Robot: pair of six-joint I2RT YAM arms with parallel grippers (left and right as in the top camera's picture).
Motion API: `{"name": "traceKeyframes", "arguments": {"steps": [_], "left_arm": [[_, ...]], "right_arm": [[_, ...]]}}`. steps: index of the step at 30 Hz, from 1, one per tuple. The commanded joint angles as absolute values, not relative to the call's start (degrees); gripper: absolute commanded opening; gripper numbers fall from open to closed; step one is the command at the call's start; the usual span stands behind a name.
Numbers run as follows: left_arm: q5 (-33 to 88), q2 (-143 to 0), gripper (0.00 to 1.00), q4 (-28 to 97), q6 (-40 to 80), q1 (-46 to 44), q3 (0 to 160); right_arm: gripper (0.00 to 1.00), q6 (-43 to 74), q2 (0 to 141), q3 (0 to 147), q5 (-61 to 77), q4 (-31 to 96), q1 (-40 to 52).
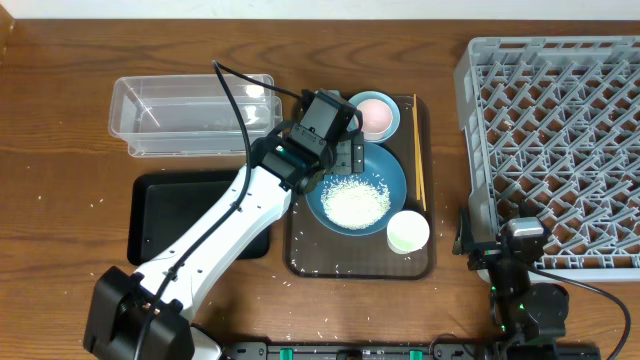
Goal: Sort waste into correct bins and load items into the dishwasher rack
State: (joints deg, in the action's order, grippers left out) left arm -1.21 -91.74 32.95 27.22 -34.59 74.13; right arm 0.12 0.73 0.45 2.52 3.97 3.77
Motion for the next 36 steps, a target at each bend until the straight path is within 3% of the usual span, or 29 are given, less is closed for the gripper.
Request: {"name": "traceKeyframes", "arguments": {"steps": [1, 8, 36], "left_arm": [[0.1, -92.2, 0.90, 32.2, 27.7, -34.6, 74.2], [-9.7, -92.5, 0.90, 35.6, 27.7, -34.6, 73.6], [-9.5, -96.1, 0.90, 43.3, 28.2, -34.7, 72.5]], "right_arm": [[0.99, -0.7, 0.8, 0.3, 2.0, 4.1, 4.5], [0.99, -0.7, 0.8, 0.3, 2.0, 4.1, 4.5], [0.99, -0.7, 0.8, 0.3, 2.0, 4.1, 4.5]]}}
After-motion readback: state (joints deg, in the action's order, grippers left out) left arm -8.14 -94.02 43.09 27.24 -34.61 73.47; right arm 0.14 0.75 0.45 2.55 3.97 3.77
